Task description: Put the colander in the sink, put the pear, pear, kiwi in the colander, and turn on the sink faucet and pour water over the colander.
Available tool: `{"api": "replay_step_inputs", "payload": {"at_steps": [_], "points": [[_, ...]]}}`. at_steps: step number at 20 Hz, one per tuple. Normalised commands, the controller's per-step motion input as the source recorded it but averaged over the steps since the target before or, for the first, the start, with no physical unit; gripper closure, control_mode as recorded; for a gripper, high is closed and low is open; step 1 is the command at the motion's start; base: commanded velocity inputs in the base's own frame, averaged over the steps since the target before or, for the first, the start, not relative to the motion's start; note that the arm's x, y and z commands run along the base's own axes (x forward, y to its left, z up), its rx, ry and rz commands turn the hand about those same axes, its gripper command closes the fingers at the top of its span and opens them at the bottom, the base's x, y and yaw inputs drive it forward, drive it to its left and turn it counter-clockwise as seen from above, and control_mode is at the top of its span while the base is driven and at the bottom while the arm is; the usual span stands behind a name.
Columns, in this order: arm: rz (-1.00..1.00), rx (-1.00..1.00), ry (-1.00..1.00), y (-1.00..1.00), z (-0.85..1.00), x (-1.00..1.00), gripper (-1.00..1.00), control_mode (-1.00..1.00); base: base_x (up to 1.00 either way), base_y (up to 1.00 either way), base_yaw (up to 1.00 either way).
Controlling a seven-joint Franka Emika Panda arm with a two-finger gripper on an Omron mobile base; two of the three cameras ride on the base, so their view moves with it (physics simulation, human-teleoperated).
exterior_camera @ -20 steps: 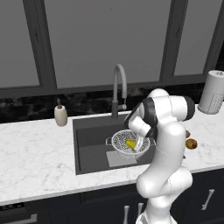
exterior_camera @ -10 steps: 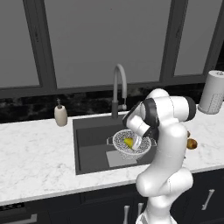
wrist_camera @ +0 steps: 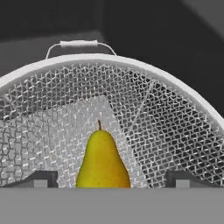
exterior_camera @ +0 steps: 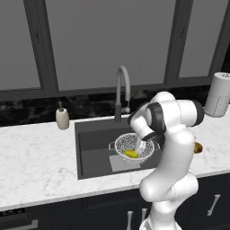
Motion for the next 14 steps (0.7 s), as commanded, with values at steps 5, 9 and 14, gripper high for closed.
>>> {"api": "replay_step_inputs", "payload": {"at_steps": [5, 9, 14], "points": [[0.0, 0.22, -0.24, -0.21, 0.96, -0.39, -1.0, -1.0, 0.0, 0.0, 0.0], [0.0, 0.16, -0.17, -0.32, 1.0, -0.34, -1.0, -1.0, 0.0, 0.0, 0.0], [0.0, 0.11, -0.06, -0.29, 1.0, -0.1, -1.0, -1.0, 0.0, 0.0, 0.0]]}}
